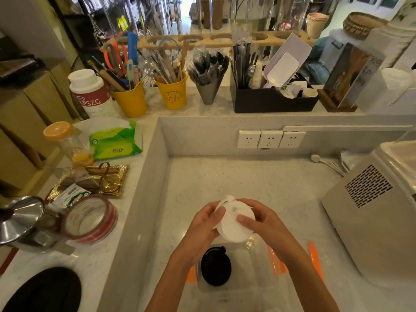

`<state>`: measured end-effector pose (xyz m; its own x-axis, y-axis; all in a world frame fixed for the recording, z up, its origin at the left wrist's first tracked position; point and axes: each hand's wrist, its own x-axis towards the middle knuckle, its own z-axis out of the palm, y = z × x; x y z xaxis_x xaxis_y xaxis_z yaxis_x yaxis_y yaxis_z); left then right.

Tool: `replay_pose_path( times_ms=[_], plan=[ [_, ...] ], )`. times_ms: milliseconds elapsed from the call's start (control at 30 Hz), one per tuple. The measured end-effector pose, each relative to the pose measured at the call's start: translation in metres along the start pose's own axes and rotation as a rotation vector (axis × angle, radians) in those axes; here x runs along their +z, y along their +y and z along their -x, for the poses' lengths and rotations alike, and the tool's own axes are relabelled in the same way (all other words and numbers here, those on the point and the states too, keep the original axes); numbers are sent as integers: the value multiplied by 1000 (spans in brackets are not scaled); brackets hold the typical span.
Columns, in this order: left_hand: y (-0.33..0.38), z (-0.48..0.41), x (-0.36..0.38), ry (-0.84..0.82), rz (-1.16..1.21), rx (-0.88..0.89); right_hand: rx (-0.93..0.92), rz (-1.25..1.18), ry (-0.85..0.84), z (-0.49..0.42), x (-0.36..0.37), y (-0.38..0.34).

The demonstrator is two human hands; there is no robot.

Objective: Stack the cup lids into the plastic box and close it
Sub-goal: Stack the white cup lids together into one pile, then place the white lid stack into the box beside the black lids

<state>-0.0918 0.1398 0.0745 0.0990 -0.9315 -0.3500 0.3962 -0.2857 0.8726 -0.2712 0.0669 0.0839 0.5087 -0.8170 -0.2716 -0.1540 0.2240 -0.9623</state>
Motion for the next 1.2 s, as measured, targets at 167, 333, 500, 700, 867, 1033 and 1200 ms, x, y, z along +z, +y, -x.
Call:
replay_pose_path(
  times_ms=[167, 333, 500, 700, 867, 1033, 1200],
  plan=[
    [-21, 16, 0, 55, -192, -83, 25, 336, -6, 18, -6, 17],
    [-44, 35, 12, 74, -21, -188, -41, 610, -196, 35, 1, 32],
    [-59, 48, -2, -64, 31, -296, -94, 1009, -255, 33, -8, 30],
    [-96, 20, 5, 128, -1196, -270, -207, 1583, -420, 12, -12, 48],
    [-119, 6, 16, 151, -1711, -209, -261, 1743, -595, -3, 3, 72],
    [-113, -2, 6, 76, -1808, -94, -216, 1771, -636, -10, 7, 96],
    [-118, 3, 3, 93, -1747, -85, -122, 1690, -578, -10, 10, 112]
  ],
)
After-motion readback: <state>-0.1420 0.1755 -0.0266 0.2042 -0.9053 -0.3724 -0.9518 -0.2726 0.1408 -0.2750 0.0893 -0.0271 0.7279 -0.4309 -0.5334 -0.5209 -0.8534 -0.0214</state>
